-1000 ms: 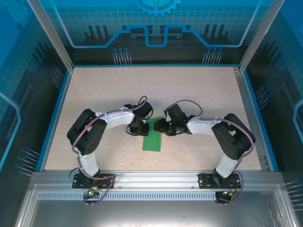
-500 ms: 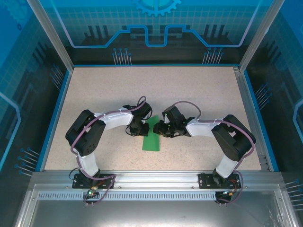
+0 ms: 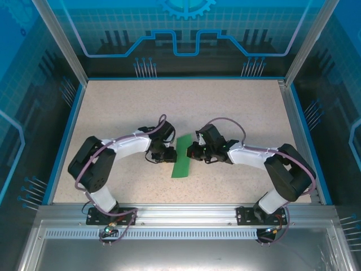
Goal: Fold a paper plane with a square sheet of paper (pick it up from the middle)
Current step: Fold the triangle a second time at the center of the table.
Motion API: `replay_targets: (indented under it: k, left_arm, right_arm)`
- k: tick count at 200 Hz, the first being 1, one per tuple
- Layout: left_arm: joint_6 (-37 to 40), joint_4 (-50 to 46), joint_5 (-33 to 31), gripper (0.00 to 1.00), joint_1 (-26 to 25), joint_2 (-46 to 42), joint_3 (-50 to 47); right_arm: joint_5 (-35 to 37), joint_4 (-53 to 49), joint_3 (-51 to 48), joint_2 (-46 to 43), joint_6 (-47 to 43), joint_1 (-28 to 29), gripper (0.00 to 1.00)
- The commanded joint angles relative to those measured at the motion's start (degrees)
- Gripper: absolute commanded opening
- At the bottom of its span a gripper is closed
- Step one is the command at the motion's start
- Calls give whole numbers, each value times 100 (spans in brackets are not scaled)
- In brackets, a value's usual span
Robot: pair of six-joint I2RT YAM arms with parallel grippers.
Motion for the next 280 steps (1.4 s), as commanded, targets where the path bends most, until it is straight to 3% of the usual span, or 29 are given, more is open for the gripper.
replay_targets:
  k: [1, 35, 80, 200, 280]
  left_arm:
    - [-179, 10, 545, 42, 285, -611, -118]
    - [-505, 475, 1300, 58, 682, -1203, -445]
    - [-1029, 1166, 1895, 67, 1008, -1689, -953]
    - [-1775, 2011, 2562, 71, 1162, -2043, -1401]
    - [-1369, 1403, 2349, 71, 1177, -2033, -1139]
  right_arm:
    - [-312, 264, -147, -210, -33, -150, 4]
    - [-899, 1182, -388, -252, 321, -363, 4]
    - [-1338, 2052, -484, -309, 697, -525, 4]
    - [-1753, 3013, -646, -329, 1267, -732, 3]
    - [-1689, 2765, -615, -356, 1064, -749, 3]
